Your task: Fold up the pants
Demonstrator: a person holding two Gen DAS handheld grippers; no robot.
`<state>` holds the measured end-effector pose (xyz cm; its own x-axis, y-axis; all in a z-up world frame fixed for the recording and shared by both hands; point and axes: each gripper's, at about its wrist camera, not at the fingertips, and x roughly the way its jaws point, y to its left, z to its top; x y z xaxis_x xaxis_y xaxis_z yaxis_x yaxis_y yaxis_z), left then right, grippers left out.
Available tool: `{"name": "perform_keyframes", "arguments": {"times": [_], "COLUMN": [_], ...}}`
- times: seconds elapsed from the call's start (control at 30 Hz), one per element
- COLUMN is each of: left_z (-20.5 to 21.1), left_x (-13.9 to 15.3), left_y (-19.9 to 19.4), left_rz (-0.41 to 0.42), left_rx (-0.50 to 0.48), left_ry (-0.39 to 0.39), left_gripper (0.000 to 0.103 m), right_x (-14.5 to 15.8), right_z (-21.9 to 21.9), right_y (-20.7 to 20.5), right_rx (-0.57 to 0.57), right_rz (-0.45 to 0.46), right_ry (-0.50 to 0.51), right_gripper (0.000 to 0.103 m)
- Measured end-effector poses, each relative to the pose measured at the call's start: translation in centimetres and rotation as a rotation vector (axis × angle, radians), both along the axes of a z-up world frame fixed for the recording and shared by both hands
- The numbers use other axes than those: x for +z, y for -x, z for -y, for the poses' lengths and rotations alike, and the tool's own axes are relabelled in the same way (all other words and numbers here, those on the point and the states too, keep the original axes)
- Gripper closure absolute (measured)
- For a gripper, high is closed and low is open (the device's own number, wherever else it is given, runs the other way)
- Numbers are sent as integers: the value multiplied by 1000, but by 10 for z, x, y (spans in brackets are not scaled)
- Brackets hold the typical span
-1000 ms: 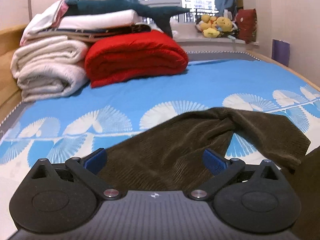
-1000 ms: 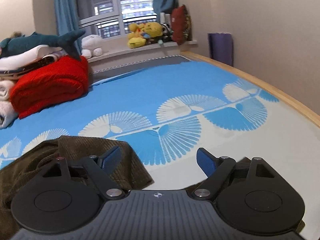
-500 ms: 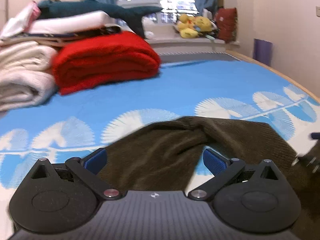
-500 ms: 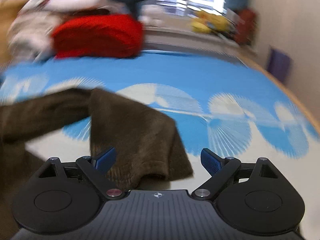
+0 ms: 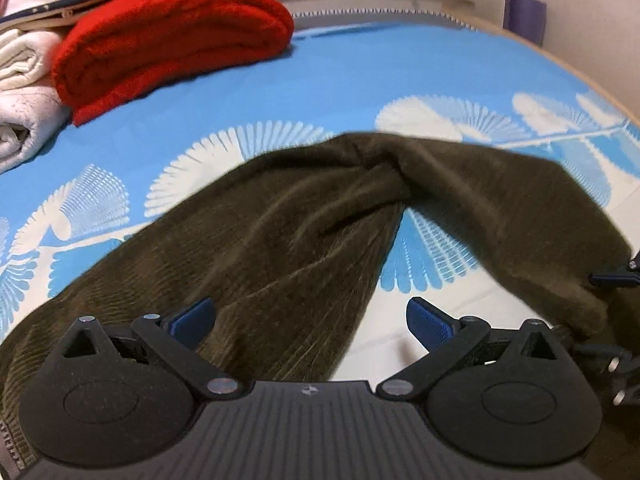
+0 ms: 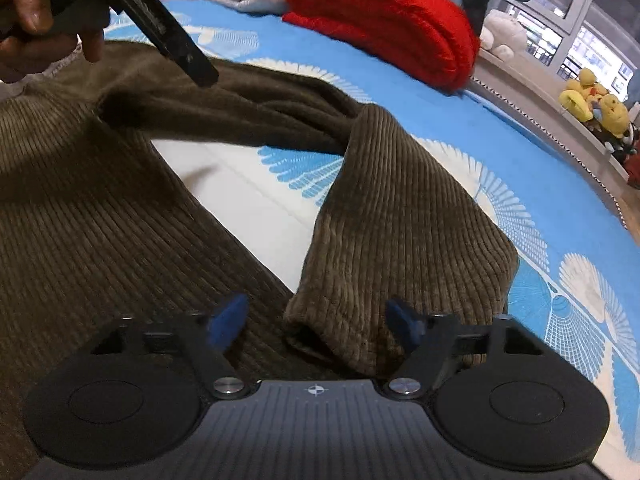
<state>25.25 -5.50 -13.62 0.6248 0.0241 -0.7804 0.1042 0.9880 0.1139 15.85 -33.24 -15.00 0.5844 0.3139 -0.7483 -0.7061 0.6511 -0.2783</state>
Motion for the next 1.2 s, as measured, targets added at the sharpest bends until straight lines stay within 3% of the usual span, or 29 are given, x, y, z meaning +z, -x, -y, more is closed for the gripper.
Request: {"name": "perform_keyframes", "arguments": {"times": [0.03, 0.13, 0.2, 0.3, 0.37, 0.4, 0.47, 0.6, 0.73, 0.83, 0.9, 1.03, 1.1, 1.13, 1.17, 1.2], "left_z": [1, 7, 8, 8, 7, 5, 3, -4, -19, -30, -34, -27, -26, -28, -35, -43], "left_x": [-5, -15, -24, -36, -43, -44, -42, -22, 11, 25, 29, 12, 6, 8, 16, 25], "left_y": [-2, -11, -16, -22, -25, -26, -28, -24, -10, 9, 22, 37, 37, 36, 34, 31], "left_rz": [-9, -30, -45, -88, -107, -107, -109, -80, -65, -85, -116, -212, -242, -238, -211, -176], "left_rx": [-4, -15, -19, -29, -40, -45, -67, -115, -243, -409, -522, -645, -665, -666, -654, -633], "left_ry": [2, -13, -31, -51, -76, -80, -76, -95, -64, -38, -10, 5, 32, 72, 137, 199], "left_gripper": [5, 6, 12, 31, 58, 62, 92, 95, 95, 95, 95, 94, 87, 68, 58, 58], "right_x": [1, 5, 16, 48, 69, 78, 96, 123, 140, 140, 128, 97, 88, 85, 81, 77], "right_z": [2, 11, 19, 45, 66, 77, 103, 152, 188, 198, 200, 204, 209, 217, 221, 229], "right_y": [-3, -13, -20, -36, -49, -56, -70, -92, -107, -114, -123, -135, -130, -123, -119, -114], "right_rx": [1, -7, -25, -120, -198, -241, -343, -529, -735, -888, -956, -1053, -1085, -1125, -1161, -1193], "right_rz": [-10, -47, -43, -23, 3, 18, 54, 135, 259, 345, 327, 239, 238, 229, 218, 205], "right_ry": [-3, -39, -81, -225, -341, -399, -522, -748, -873, -809, -753, -611, -585, -577, -578, -590], "right_gripper": [60, 85, 88, 88, 88, 88, 89, 89, 90, 89, 88, 64, 54, 52, 51, 50]}}
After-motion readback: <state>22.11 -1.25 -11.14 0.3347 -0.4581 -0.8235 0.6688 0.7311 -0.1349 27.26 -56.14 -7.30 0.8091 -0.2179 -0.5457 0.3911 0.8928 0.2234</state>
